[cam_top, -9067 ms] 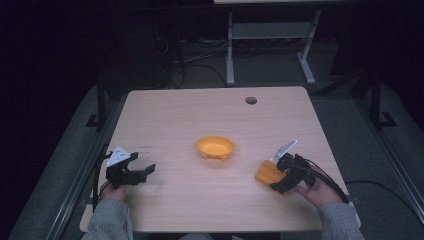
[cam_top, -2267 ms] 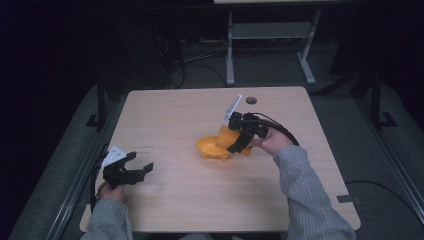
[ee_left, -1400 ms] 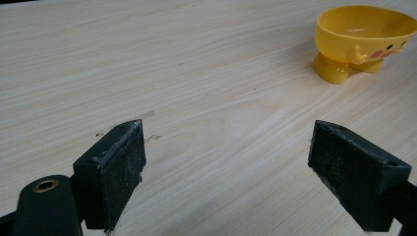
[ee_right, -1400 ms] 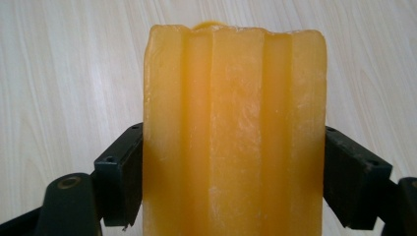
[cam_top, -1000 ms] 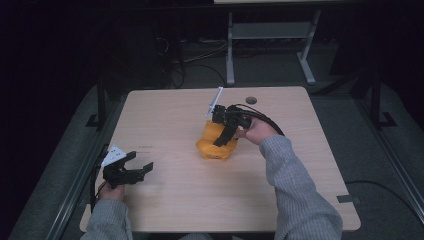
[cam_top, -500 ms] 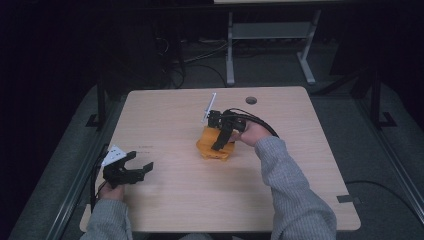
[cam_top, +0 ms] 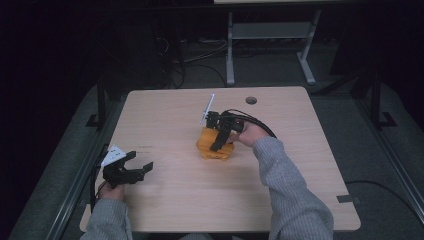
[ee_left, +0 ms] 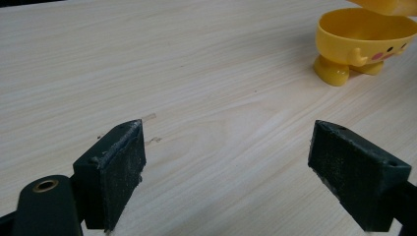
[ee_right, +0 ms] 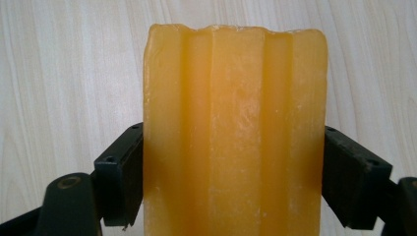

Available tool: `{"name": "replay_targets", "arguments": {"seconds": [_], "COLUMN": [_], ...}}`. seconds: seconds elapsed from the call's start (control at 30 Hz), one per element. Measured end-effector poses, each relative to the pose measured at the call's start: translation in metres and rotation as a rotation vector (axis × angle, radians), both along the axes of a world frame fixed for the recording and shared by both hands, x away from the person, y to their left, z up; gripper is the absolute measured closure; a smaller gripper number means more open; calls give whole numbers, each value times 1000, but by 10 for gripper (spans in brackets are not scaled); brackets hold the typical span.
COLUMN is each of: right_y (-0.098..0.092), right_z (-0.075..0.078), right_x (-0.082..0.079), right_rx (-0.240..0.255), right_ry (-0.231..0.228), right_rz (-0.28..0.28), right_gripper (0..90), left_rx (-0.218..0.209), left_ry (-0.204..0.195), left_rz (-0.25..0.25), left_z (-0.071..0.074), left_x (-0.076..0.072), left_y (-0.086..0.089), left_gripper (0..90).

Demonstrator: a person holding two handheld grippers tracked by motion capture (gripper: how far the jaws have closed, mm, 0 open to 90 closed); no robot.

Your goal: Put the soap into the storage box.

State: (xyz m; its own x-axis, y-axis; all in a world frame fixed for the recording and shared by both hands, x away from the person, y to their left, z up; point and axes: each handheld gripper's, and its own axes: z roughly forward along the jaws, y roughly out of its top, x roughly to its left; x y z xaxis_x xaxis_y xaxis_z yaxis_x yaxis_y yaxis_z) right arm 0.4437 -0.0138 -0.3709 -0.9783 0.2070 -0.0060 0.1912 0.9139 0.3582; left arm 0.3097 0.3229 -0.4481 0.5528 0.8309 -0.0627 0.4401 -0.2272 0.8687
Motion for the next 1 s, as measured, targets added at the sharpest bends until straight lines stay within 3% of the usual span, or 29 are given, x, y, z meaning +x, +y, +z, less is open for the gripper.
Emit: {"name": "replay_targets", "arguments": {"seconds": [1.0], "right_y": [7], "right_z": [-9], "right_x": [1], "right_rx": [-29], "right_ry": [12], "right_rz": [8], "right_gripper": [213], "left_rx": [-2], "left_ry": [-2], "left_rz": [4], "left_z": [0], "left_x": [0], "left_y": [1], "left_gripper": [138]}}
